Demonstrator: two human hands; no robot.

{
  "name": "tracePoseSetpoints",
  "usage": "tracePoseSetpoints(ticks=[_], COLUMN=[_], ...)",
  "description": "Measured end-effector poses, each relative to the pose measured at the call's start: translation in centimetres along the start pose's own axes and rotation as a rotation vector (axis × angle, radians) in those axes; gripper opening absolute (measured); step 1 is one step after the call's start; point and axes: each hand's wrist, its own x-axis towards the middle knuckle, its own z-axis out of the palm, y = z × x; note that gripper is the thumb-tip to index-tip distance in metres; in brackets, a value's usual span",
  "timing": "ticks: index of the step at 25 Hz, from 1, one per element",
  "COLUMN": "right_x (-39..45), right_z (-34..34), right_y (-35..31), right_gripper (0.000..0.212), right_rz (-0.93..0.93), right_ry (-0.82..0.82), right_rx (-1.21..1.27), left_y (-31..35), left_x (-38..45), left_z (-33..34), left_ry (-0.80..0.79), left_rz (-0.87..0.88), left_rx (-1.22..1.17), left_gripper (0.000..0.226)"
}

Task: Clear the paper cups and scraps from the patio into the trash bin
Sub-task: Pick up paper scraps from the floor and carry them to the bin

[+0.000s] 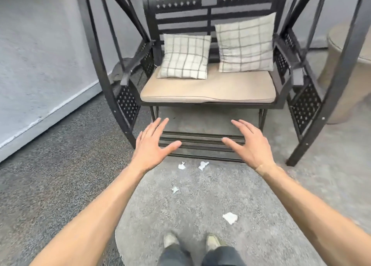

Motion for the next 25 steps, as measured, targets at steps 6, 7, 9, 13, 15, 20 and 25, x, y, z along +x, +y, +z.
tracePoseSetpoints(ticks=[6, 7, 9, 13, 15, 20, 25], right_x=[0.5, 0.9, 2.0, 5.0, 6.3, 8.8, 9.0], right_z=[2.5, 3.3, 5.4, 11.2, 14.5, 24.0, 36.4], right_y=[3.1, 3.0, 2.2, 0.3, 0.0, 2.8, 11.1], right_gripper=[0.068, 0.068, 0.069, 0.071, 0.069, 0.068, 0.064], right_rz=[0.123, 0.132, 0.144, 0.180, 0.201, 0.243, 0.281], right_ry=[-0.071, -0.088, -0.120, -0.198, -0.244, -0.322, -0.479], right_rx=[-0.059, -0.061, -0.052, -0.038, -0.055, -0.082, -0.135], left_y=[-1.5, -2.4, -4.5, -10.5, -13.4, -20.7, -28.6], left_x=[4.3, 5.0, 6.3, 9.3, 10.6, 13.2, 12.9], left_z=[3.6, 3.9, 4.5, 6.4, 8.1, 15.1, 28.3], left_ry=[-0.096, -0.105, -0.128, -0.165, -0.191, -0.238, -0.331], left_rz=[0.038, 0.035, 0.030, -0.019, -0.055, -0.032, -0.055], left_rx=[-0.034, -0.045, -0.060, -0.128, -0.155, -0.176, -0.174], left_gripper=[0.091, 0.090, 0.087, 0.079, 0.077, 0.078, 0.075])
